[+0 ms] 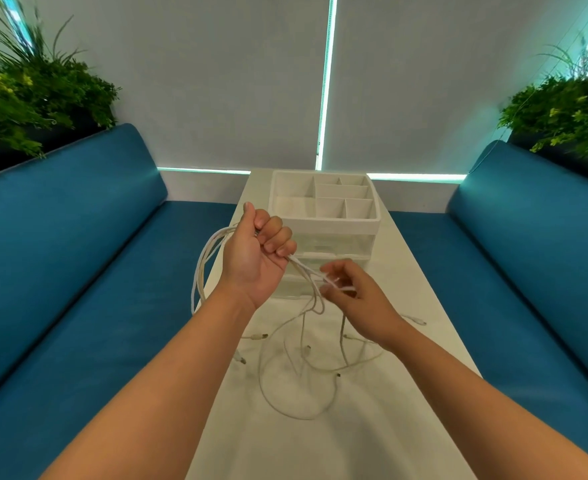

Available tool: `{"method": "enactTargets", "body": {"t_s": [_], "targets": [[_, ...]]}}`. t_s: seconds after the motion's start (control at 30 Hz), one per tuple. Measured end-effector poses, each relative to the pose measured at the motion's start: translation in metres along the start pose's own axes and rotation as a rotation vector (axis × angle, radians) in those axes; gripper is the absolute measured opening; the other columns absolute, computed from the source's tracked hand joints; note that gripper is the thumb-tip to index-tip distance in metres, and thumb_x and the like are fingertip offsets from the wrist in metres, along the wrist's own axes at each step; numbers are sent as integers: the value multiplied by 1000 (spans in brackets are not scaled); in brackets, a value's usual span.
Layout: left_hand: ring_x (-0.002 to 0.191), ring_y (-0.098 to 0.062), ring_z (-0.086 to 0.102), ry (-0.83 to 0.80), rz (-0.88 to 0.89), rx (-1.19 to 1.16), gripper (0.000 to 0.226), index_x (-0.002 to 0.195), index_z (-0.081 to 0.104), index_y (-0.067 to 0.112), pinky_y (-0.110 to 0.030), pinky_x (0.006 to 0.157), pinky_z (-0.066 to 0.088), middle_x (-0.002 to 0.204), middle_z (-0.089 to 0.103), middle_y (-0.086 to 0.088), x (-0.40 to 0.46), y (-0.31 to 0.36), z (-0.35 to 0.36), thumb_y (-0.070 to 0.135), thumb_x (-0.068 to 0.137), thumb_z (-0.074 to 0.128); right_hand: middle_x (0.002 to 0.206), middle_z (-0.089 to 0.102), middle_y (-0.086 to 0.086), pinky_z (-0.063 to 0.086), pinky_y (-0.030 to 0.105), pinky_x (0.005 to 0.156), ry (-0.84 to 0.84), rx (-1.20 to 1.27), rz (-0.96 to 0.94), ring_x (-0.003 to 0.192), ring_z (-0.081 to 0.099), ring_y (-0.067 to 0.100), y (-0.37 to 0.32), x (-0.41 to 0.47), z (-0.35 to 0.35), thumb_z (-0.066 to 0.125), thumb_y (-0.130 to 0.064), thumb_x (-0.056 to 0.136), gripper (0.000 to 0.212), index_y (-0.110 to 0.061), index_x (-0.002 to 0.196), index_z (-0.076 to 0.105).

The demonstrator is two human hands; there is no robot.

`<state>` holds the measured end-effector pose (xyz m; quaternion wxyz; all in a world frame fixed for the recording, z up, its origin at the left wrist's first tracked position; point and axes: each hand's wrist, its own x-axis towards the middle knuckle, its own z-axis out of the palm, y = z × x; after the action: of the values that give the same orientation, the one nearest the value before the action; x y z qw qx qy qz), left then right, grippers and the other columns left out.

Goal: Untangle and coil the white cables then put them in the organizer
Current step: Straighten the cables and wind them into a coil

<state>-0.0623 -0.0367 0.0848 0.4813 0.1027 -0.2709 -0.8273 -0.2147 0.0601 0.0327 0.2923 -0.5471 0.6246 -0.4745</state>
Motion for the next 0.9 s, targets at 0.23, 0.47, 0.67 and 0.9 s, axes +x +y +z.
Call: {"method": "enactTargets", "body": {"t_s": [0.23, 0.47, 0.67, 0.9], "targets": [[46, -9, 22, -28, -30, 57, 48, 65, 38, 18, -22, 44, 30, 52, 25, 5, -4, -9, 6, 43, 106, 30, 83, 66, 6, 51, 27, 69, -214, 157, -49, 70, 62, 14, -23, 5, 7, 60, -19, 95, 19, -8, 110, 58], [55, -13, 42, -59, -35, 183, 46, 72, 44, 15, -27, 63, 45, 59, 41, 0, -11, -8, 3, 40, 106, 29, 60, 48, -7, 35, 12, 62, -54, 162, -71, 58, 42, 1, -13, -3, 3, 52, -34, 96, 26, -24, 97, 77], [108, -23, 66, -139, -27, 398, 45, 94, 57, 12, -41, 105, 45, 102, 72, -8, -16, -8, 1, 39, 107, 24, 86, 74, -9, 46, 14, 72, -159, 241, 76, 76, 60, 1, -16, -1, -13, 68, -20, 87, 17, -18, 101, 76], [127, -19, 57, -183, -59, 467, 51, 113, 57, 11, -45, 116, 31, 131, 65, -6, -17, -13, 3, 40, 107, 16, 91, 71, 9, 46, 23, 78, -228, 105, 87, 80, 60, 6, -21, 2, -19, 66, -17, 90, 4, -16, 91, 69]]}}
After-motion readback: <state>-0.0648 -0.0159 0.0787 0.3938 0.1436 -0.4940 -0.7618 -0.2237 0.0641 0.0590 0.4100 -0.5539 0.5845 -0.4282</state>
